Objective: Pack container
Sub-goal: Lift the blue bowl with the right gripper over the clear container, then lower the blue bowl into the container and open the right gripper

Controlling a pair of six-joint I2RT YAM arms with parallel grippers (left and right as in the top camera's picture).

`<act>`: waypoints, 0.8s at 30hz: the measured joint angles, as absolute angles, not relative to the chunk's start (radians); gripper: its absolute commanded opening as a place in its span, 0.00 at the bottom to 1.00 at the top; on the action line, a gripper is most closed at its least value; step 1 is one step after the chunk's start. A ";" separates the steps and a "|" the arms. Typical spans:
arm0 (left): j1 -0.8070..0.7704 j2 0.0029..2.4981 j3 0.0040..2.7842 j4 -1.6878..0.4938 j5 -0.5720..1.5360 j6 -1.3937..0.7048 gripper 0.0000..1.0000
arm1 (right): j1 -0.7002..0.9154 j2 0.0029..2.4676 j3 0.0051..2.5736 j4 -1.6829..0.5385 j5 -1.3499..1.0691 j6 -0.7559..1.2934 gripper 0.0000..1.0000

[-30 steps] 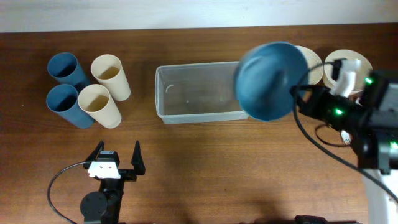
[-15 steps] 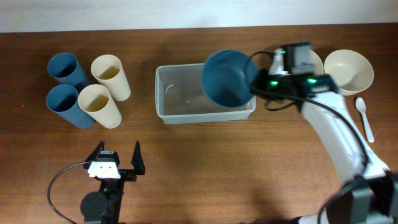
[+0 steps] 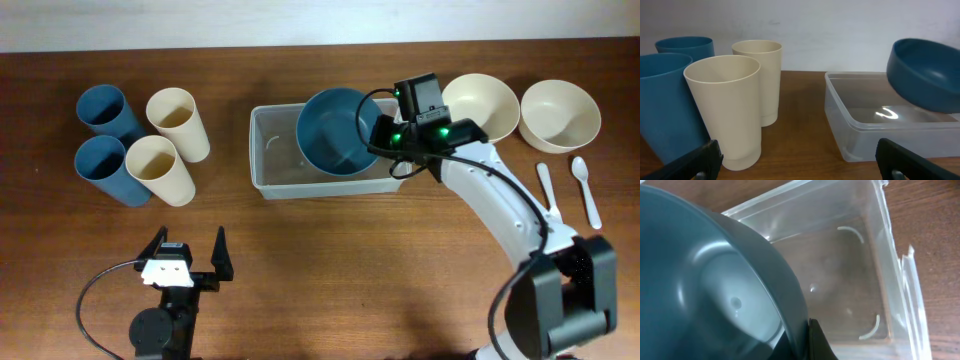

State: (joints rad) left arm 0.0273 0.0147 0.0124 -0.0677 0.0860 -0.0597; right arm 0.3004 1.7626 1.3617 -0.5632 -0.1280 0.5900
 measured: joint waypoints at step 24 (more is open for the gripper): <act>0.027 0.015 0.012 -0.068 0.086 -0.060 1.00 | 0.300 1.897 1.362 -0.504 -0.113 0.679 0.10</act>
